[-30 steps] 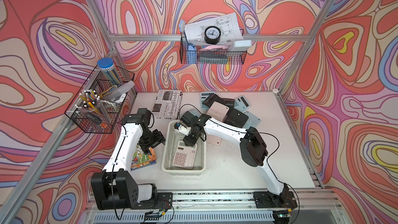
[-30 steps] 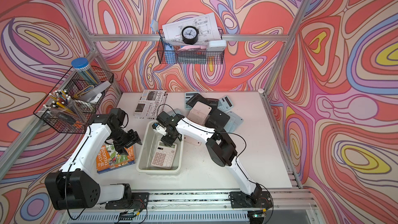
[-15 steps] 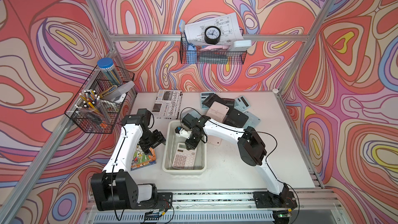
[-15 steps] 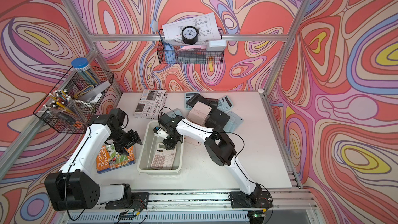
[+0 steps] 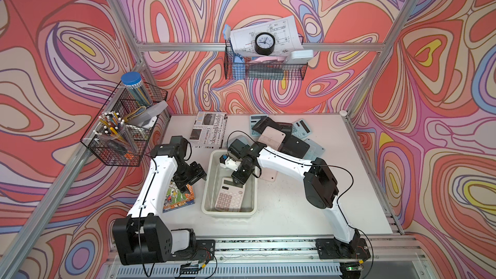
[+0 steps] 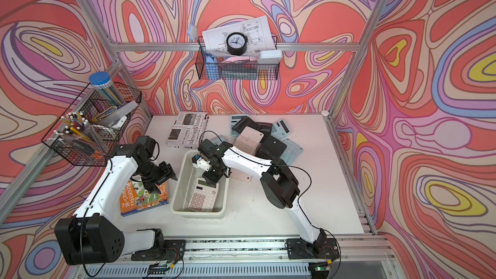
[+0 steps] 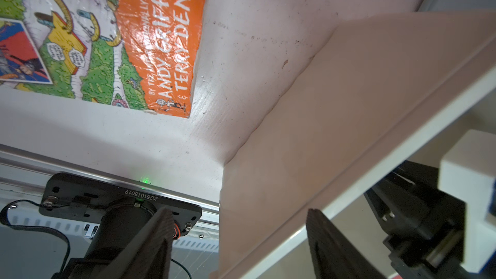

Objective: Put the calculator in the storage box
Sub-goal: Adjust the calculator in the storage box.

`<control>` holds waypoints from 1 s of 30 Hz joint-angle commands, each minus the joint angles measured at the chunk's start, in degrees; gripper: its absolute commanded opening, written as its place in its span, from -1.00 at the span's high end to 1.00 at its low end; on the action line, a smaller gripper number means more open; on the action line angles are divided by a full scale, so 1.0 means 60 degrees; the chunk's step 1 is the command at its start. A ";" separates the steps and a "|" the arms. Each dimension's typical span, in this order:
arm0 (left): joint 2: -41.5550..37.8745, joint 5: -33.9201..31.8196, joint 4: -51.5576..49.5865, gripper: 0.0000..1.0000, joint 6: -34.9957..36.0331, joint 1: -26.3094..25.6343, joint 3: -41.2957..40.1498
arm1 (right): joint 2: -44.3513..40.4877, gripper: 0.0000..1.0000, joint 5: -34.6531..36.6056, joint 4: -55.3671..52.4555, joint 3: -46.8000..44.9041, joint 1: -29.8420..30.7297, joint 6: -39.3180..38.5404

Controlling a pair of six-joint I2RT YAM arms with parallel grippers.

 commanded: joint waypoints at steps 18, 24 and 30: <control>-0.0646 -0.0092 -0.0447 -0.47 -0.0936 0.0056 0.0465 | -0.1804 1.00 0.3832 -0.1733 0.1409 0.0063 0.4792; -0.1006 0.0703 -0.0066 -0.47 -0.1344 0.0064 -0.0183 | -0.1671 1.00 0.4291 -0.2486 0.1878 0.0070 0.6881; -0.1163 0.1597 0.0213 -0.47 -0.1478 0.0064 -0.0769 | -0.1345 1.00 0.4860 -0.3272 0.2446 0.0309 0.8499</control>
